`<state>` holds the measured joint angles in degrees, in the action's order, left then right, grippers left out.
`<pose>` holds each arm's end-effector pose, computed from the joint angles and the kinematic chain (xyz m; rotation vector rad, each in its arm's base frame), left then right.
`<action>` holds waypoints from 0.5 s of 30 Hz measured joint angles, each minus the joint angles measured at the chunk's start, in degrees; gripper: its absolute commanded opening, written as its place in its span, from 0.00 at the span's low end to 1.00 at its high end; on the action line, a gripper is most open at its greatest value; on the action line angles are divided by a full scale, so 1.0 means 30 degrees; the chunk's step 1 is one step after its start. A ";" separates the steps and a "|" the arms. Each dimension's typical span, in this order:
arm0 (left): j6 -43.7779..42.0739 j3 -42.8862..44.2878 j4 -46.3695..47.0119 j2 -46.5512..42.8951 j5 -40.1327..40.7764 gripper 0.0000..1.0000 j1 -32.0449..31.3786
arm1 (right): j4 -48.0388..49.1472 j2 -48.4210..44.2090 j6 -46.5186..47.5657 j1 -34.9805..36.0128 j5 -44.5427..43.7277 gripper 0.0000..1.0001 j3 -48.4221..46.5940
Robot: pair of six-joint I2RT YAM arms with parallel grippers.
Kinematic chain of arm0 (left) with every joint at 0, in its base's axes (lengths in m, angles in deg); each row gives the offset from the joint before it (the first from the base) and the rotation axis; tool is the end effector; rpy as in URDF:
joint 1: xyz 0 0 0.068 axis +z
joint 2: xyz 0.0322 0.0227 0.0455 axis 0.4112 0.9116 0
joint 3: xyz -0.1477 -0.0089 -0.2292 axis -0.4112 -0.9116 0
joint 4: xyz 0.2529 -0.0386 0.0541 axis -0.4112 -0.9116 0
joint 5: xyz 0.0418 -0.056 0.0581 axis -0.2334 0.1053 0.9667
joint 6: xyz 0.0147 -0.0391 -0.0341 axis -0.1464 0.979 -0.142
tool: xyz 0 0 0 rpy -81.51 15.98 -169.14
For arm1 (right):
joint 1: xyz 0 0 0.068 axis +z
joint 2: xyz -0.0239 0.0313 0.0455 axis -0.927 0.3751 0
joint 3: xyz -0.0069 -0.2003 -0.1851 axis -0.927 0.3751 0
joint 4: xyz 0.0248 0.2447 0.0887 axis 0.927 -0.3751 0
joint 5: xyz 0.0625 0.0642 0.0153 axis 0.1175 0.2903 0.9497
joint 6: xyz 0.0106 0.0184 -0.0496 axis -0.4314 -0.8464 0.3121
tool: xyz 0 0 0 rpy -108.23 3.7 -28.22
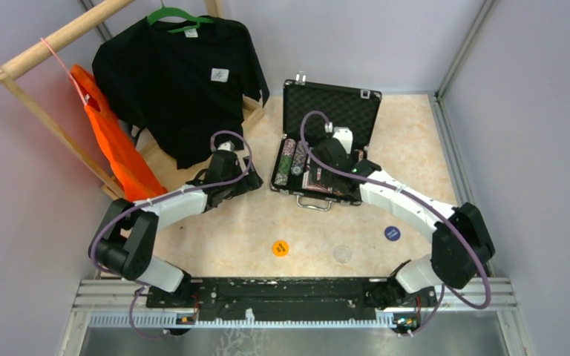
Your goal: Pack up texas hold em set
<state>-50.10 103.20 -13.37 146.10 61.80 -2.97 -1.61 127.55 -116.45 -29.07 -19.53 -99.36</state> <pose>0.2685 -0.1344 0.1763 -0.2320 2.3224 -0.4585 0.2498 0.1829 0.2630 0.0489 2.3178 0.1084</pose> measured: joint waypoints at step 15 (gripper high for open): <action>0.0036 0.0000 0.0022 0.0000 -0.0627 0.91 0.0000 | -0.3075 -0.6863 -0.3351 0.2856 0.2346 0.87 0.8816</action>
<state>-49.99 103.20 -13.31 146.10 59.92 -2.97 -10.83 106.96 -126.51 -20.50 -12.49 -72.91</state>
